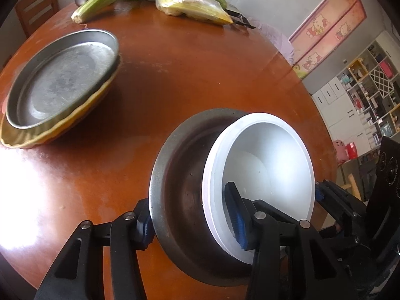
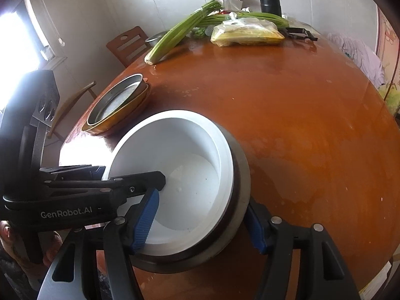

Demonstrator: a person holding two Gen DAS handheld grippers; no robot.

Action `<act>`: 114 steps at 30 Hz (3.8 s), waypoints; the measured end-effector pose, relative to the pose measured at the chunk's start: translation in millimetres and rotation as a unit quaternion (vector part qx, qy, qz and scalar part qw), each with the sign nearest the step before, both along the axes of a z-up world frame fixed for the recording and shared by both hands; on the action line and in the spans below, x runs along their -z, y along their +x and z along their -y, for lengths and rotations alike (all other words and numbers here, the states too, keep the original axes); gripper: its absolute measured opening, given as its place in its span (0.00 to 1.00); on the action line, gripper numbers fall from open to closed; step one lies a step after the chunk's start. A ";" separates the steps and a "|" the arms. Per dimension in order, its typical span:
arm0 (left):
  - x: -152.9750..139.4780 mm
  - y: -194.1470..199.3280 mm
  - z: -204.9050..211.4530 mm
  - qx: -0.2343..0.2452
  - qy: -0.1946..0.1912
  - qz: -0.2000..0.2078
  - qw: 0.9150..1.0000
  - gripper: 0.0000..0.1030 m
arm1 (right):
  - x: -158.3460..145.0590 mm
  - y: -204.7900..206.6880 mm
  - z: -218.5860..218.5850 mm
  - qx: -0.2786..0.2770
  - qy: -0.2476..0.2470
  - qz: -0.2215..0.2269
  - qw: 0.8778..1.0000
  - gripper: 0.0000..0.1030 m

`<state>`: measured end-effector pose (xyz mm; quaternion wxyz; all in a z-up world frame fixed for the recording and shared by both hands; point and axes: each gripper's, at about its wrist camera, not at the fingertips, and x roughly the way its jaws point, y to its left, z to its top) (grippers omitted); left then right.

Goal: Organize plates and bowls
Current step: 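Lift the steel bowl with nested paper bowls toward the plate stack, then lower the steel bowl onto the steel pan and open the left gripper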

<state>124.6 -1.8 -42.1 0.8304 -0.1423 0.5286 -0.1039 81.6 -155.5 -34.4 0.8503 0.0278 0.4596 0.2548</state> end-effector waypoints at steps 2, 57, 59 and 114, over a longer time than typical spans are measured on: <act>-5.8 2.7 -5.7 -0.005 0.004 0.007 1.000 0.48 | -3.4 2.8 -5.6 -0.006 0.000 0.003 1.000 0.63; -37.4 56.5 -167.8 -0.114 0.026 0.063 0.991 0.48 | -46.1 97.1 -176.9 -0.114 -0.007 0.042 0.993 0.62; -37.2 57.4 -167.7 -0.113 0.027 0.062 0.991 0.48 | -46.7 94.8 -178.0 -0.115 -0.011 0.048 0.992 0.62; -54.5 41.7 -174.9 -0.154 0.073 0.094 0.981 0.50 | -48.8 93.0 -164.6 -0.089 -0.017 0.095 0.991 0.62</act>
